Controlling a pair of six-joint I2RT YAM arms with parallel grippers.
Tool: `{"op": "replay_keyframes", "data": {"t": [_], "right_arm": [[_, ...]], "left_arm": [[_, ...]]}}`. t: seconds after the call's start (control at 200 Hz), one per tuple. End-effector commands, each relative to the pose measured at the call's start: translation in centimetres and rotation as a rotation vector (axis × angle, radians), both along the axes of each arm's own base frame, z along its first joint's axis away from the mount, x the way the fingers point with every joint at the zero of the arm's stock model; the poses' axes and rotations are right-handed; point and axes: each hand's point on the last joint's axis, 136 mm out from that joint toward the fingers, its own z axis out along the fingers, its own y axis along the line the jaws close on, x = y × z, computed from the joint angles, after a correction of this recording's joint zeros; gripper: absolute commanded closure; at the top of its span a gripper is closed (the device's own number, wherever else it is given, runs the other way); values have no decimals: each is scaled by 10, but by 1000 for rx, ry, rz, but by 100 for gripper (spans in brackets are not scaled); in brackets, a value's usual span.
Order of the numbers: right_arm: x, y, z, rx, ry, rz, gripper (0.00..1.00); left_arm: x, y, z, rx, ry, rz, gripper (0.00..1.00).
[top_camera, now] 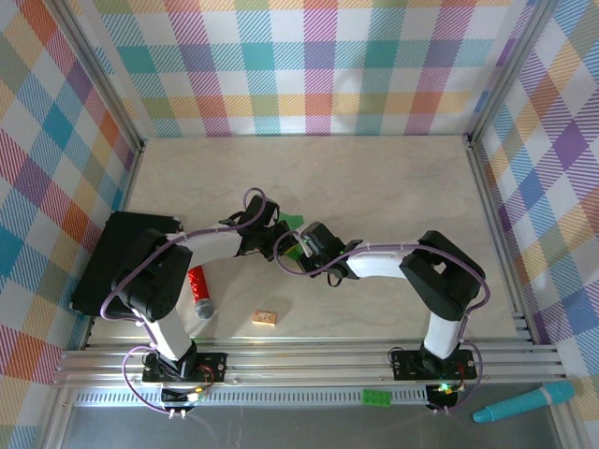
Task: Fold a paper plane with a square sheet of paper (pick it up from the middle)
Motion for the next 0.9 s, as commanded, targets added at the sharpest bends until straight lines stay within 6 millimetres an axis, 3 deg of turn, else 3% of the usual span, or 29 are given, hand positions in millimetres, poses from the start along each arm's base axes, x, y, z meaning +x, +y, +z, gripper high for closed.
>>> {"op": "replay_keyframes", "data": {"t": [0.0, 0.255, 0.4, 0.605, 0.895], "right_arm": [[3, 2, -2, -14, -12, -6, 71], [4, 2, 2, -11, -22, -1, 75], [1, 2, 0, -12, -8, 5, 80], [-7, 3, -6, -5, 27, 27, 82], [-18, 5, -16, 18, 93, 35, 83]], "left_arm": [[-4, -3, -2, 13, 26, -6, 94], [-3, -3, -1, 17, 26, -3, 92], [-2, 1, 2, 35, 22, 4, 85], [10, 20, 12, 65, 7, 49, 70], [28, 52, 23, 95, -9, 109, 63]]}}
